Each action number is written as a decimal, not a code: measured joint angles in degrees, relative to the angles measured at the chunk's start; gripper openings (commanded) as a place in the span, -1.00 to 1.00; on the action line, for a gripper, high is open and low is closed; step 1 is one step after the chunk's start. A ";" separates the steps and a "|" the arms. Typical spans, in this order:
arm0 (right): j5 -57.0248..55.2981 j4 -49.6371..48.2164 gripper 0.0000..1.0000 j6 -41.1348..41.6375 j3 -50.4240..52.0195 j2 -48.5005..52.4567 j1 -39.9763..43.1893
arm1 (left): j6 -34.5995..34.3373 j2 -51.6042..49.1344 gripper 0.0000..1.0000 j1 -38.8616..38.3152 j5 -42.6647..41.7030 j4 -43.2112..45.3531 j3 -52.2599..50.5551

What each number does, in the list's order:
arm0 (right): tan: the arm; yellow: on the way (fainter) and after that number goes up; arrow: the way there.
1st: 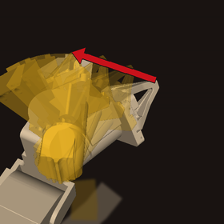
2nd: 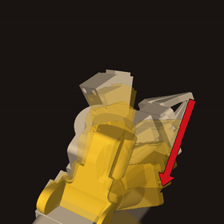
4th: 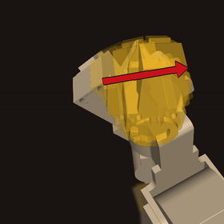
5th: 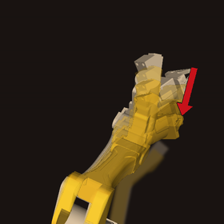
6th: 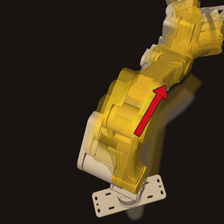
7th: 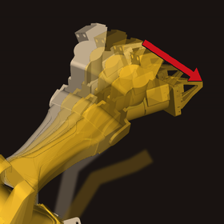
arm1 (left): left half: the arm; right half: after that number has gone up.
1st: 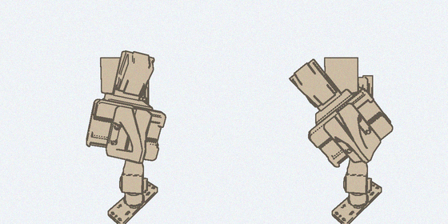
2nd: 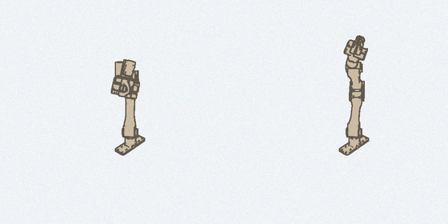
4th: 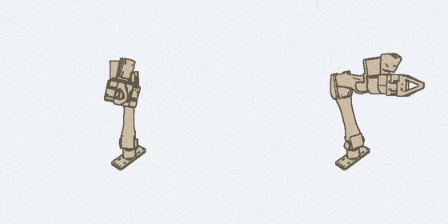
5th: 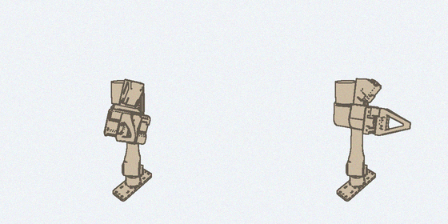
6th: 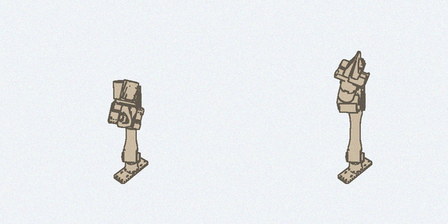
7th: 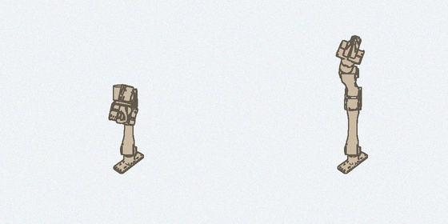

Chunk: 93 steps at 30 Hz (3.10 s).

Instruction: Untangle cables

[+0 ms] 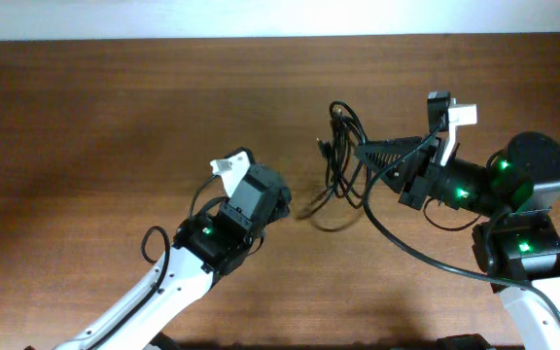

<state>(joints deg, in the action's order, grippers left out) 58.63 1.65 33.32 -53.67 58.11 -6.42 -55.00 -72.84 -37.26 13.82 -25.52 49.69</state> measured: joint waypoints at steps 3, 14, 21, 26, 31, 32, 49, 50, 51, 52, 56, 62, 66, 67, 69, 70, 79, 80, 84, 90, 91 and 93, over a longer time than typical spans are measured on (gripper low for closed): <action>0.46 0.00 -0.92 0.35 0.00 0.00 0.00 | 13.73 7.23 0.36 0.00 -1.62 0.42 -0.20; 21.53 -0.04 -0.92 0.79 0.00 -0.11 -0.02 | 48.39 21.64 0.98 0.09 -8.04 14.27 -0.26; 26.58 1.31 -0.92 0.79 0.00 -0.11 -0.02 | 49.88 18.60 0.99 0.09 -8.11 23.52 -0.37; 27.69 1.11 -0.92 0.79 0.00 -0.11 -0.02 | 57.77 18.62 0.98 0.48 -19.65 20.76 -0.31; 27.89 0.85 -0.92 0.76 0.00 1.36 -0.02 | 65.44 29.40 0.98 0.52 -25.05 9.86 -0.33; 27.85 0.87 -0.92 0.76 0.00 1.84 -0.02 | 68.17 32.74 0.98 0.46 -27.74 7.43 -0.31; 28.59 0.87 -0.92 0.74 0.00 1.95 -0.07 | 80.98 17.38 -0.01 0.35 -31.34 20.70 -0.42; 28.63 0.87 -0.92 0.72 0.00 1.97 -0.07 | 81.00 16.76 -0.69 0.35 -30.71 20.70 -0.42; 28.65 0.85 -0.92 0.74 0.00 1.97 -0.07 | 81.07 16.57 -1.00 0.35 -30.42 20.68 -0.42; 28.65 0.85 -0.92 0.76 0.00 1.97 -0.07 | 80.96 16.59 -1.00 0.35 -30.25 20.72 -0.42; 28.70 0.85 -0.63 0.79 0.00 1.97 -0.07 | 79.38 17.29 -1.00 0.35 -29.83 20.57 -0.42; 23.34 0.68 0.98 2.93 0.00 1.95 -0.07 | 72.41 20.63 -1.00 0.35 -21.05 17.00 -0.42; 11.85 4.48 0.98 5.97 -0.11 1.95 -0.07 | 62.07 26.29 -1.00 0.31 -8.04 12.83 -0.42; 8.24 7.34 0.98 6.16 -0.11 1.95 -0.07 | 57.24 27.43 -1.00 0.31 -3.26 11.98 -0.42; 5.01 10.03 0.98 6.16 -0.13 1.97 -0.07 | 50.29 27.98 -1.00 0.31 1.11 10.93 -0.42; 4.28 10.21 0.98 6.14 -0.13 1.97 -0.07 | 46.14 27.98 -1.00 0.31 3.13 10.73 -0.42; -0.74 10.38 0.98 5.03 -0.13 1.95 -3.87 | 19.10 26.69 -1.00 0.31 -3.32 14.45 -0.44; -2.29 10.56 0.98 4.81 -0.13 1.95 -4.11 | 18.51 25.46 -1.00 0.31 -7.37 16.11 -0.44; -16.15 12.52 0.98 4.11 -0.13 1.95 -4.13 | 17.84 24.17 -1.00 0.31 -20.90 17.07 -0.46; -51.06 29.86 0.98 3.93 -0.46 1.92 -4.17 | 18.95 24.30 -1.00 0.31 -36.48 16.52 -0.46; -54.31 31.26 0.98 3.93 -0.46 1.90 -4.20 | 19.78 24.63 -1.00 0.31 -36.81 16.46 -0.46; -56.06 31.58 0.98 3.91 -0.46 1.90 -4.17 | 20.94 25.83 -1.00 0.24 -35.01 16.24 -0.46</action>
<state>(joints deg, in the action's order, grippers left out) 2.57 33.23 37.23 -54.13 60.01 -10.59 -34.06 -47.00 -37.01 -21.19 -9.28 49.23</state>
